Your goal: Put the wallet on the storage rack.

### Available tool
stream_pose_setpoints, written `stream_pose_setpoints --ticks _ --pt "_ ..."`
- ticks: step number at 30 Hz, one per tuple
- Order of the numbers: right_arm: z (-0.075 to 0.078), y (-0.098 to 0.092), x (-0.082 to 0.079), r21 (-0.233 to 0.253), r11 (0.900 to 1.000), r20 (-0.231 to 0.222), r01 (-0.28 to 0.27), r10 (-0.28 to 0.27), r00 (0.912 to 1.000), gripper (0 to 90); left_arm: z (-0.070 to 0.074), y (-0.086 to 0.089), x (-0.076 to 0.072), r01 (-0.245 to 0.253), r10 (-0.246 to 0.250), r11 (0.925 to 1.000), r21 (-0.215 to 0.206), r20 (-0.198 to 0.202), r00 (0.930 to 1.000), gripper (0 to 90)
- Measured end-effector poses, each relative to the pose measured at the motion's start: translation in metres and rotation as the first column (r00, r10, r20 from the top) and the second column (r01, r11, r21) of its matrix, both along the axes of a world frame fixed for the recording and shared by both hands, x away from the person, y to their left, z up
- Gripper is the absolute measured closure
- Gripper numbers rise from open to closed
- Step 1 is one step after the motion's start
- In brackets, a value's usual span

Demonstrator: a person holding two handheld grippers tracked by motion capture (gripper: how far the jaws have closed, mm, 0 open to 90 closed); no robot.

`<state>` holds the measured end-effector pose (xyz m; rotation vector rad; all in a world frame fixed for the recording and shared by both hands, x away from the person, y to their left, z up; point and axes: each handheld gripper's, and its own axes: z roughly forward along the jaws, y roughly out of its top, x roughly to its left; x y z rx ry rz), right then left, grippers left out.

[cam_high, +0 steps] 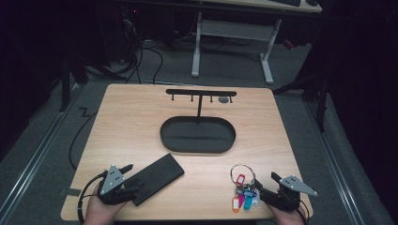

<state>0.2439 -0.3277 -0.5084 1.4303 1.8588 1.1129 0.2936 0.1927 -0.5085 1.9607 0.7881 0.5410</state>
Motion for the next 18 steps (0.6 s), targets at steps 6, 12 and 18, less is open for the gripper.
stream_pose_setpoints --ticks 6,12,18 --pt "0.001 -0.004 0.001 0.023 0.999 0.002 0.023 -0.023 0.9997 24.3 -0.001 -0.002 -0.003 0.016 -0.016 0.9997 0.020 0.003 0.9999 28.5" --pt "0.000 0.000 0.005 0.028 1.000 -0.006 -0.002 0.002 1.0000 24.4 -0.001 0.003 -0.007 0.004 -0.004 1.0000 0.008 0.021 0.9998 28.5" --pt "0.002 0.003 0.009 0.057 0.998 -0.007 -0.005 0.005 1.0000 22.8 0.000 0.007 -0.012 0.010 -0.010 0.9999 -0.002 0.027 0.9996 28.5"
